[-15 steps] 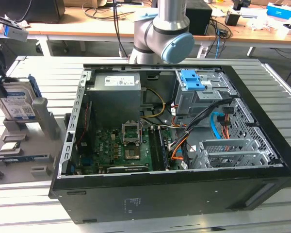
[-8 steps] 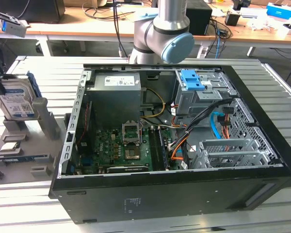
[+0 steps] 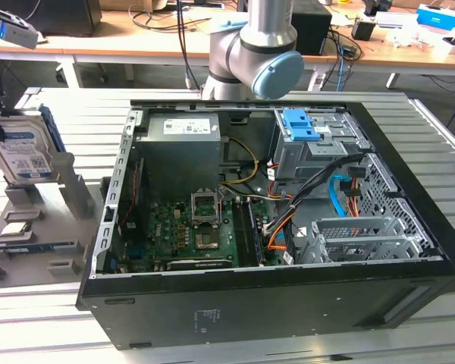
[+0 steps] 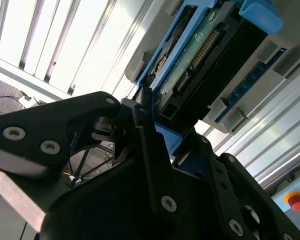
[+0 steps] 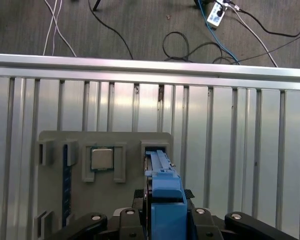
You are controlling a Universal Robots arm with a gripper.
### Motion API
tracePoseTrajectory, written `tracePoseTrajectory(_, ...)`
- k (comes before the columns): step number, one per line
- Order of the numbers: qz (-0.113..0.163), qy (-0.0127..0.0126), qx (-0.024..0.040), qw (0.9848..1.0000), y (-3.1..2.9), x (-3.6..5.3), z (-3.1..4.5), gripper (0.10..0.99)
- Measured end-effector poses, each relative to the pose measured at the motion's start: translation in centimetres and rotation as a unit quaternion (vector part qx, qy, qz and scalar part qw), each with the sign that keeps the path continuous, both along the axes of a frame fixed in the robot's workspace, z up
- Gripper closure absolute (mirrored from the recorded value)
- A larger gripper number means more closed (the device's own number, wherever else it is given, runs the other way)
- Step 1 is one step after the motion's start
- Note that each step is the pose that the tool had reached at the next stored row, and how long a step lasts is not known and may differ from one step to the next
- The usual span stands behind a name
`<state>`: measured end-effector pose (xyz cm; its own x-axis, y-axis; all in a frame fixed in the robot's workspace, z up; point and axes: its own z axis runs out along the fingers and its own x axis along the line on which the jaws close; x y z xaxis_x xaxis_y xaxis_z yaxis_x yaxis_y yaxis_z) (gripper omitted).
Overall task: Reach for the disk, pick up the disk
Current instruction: 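Pick up the disk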
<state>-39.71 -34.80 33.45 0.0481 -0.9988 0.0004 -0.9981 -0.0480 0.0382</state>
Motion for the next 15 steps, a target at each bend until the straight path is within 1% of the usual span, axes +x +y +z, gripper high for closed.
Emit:
tracePoseTrajectory(2,0.0,0.0,0.0,1.0,0.0,0.02,0.42,0.718)
tracePoseTrajectory(12,0.0,0.0,0.0,1.0,0.0,0.1,1.72,0.718)
tracePoseTrajectory(13,0.0,0.0,0.0,1.0,0.0,0.11,1.97,0.718)
tracePoseTrajectory(15,0.0,0.0,0.0,1.0,0.0,0.18,2.96,0.718)
